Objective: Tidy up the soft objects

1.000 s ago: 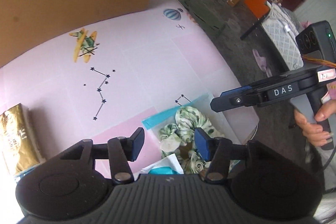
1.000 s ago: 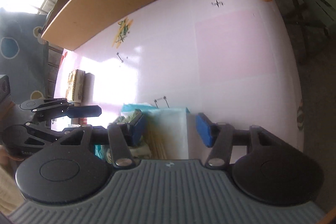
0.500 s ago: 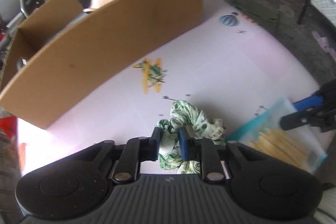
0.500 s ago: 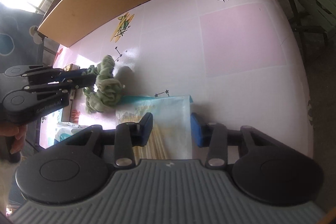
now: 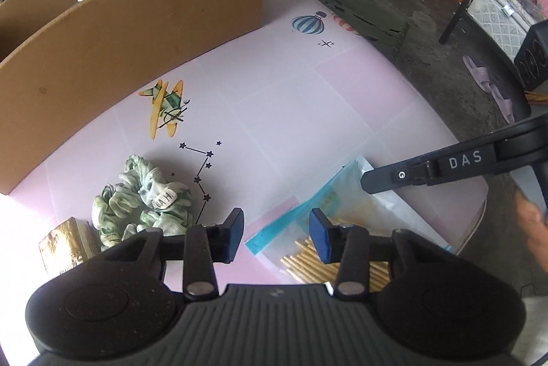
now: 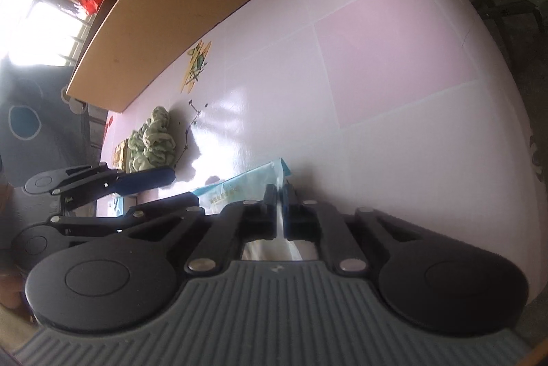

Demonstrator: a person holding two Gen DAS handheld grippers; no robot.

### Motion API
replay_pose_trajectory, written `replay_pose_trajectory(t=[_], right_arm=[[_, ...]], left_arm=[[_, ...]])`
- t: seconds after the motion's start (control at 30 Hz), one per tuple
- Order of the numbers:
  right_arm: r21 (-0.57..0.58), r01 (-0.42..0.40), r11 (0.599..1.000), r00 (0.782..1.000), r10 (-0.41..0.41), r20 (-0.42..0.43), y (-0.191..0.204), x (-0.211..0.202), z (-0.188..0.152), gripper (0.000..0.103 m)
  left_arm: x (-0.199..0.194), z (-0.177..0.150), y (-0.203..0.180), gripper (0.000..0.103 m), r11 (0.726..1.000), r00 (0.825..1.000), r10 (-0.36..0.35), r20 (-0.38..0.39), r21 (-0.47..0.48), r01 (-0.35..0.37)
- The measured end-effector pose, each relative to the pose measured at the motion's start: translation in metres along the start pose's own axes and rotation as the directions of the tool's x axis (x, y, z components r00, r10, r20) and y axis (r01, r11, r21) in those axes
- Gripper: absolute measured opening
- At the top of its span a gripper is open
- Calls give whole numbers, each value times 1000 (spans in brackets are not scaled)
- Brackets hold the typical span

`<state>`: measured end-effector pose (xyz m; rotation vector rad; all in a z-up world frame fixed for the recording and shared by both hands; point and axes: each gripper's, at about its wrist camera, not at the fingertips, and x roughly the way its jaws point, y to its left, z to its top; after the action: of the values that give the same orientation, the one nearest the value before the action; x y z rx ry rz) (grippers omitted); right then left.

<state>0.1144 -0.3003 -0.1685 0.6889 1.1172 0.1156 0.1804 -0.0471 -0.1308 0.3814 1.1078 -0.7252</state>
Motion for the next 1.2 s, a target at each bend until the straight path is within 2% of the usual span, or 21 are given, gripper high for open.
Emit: replay_pose_trajectory(t=[0.13,0.23,0.33,0.4,0.43,0.5,0.57,0.6,0.63,0.7,0.73,0.77,0.8,0.83,0.87,0.9,0.93,1.0,1.1,1.2], right_arm=[[14,39,999,994,-40,104,-6,-3,12,0],[101,22,995,986,-38,159,-23,-5,25,0],[213,-65,975,981,23,195,-47,-4,31,3],[277,-136,951,978,83,193,-60,-3,30,7],[294,-162,942,976,109,188,-64,-4,30,15],[302,-216,929,969,166,180,-68,-6,28,39],[264,-279,923,955,238,177,-62,-11,28,92],[237,-284,929,954,249,168,-58,-12,27,101],[203,-261,944,960,233,152,-52,-13,26,101],[87,-186,979,977,175,117,-36,-11,24,98],[22,-125,992,987,122,104,-25,-11,23,92],[-25,-69,997,993,71,96,-16,-11,21,76],[-39,-47,998,995,50,83,-12,-9,19,60],[-20,-57,998,996,58,61,-13,-5,19,35],[16,-79,997,995,78,59,-17,-1,19,25],[37,-96,995,994,93,63,-22,2,19,21],[40,-88,995,994,85,64,-23,2,19,10],[54,-109,993,992,105,72,-30,2,16,9],[70,-141,988,986,133,98,-39,2,10,8],[146,-218,965,972,201,124,-51,2,4,7]], left_arm=[[-2,2,16,45,998,1000,-10,7,-61,10],[-2,3,31,50,990,999,-49,11,-133,50],[4,7,43,50,968,992,-121,22,-221,122],[15,11,50,50,938,983,-180,33,-294,182],[20,12,53,50,923,976,-213,40,-318,214],[30,16,54,50,898,965,-260,43,-356,258],[39,20,52,54,892,960,-280,27,-361,270],[44,22,51,53,888,955,-295,32,-359,286],[46,24,49,53,885,951,-307,33,-358,298],[50,28,45,54,888,952,-304,36,-352,297],[51,29,41,54,894,953,-299,39,-338,294],[51,30,37,54,906,957,-286,39,-315,283],[51,32,29,54,925,964,-263,36,-275,263],[51,32,23,54,938,969,-246,36,-243,247],[50,32,17,54,947,972,-231,45,-219,235],[50,31,14,54,949,973,-222,59,-215,229],[50,30,12,54,952,974,-216,72,-207,226],[50,29,13,53,949,969,-229,89,-199,242],[51,25,26,47,918,952,-282,120,-254,304],[51,24,37,49,900,942,-312,122,-282,334]])
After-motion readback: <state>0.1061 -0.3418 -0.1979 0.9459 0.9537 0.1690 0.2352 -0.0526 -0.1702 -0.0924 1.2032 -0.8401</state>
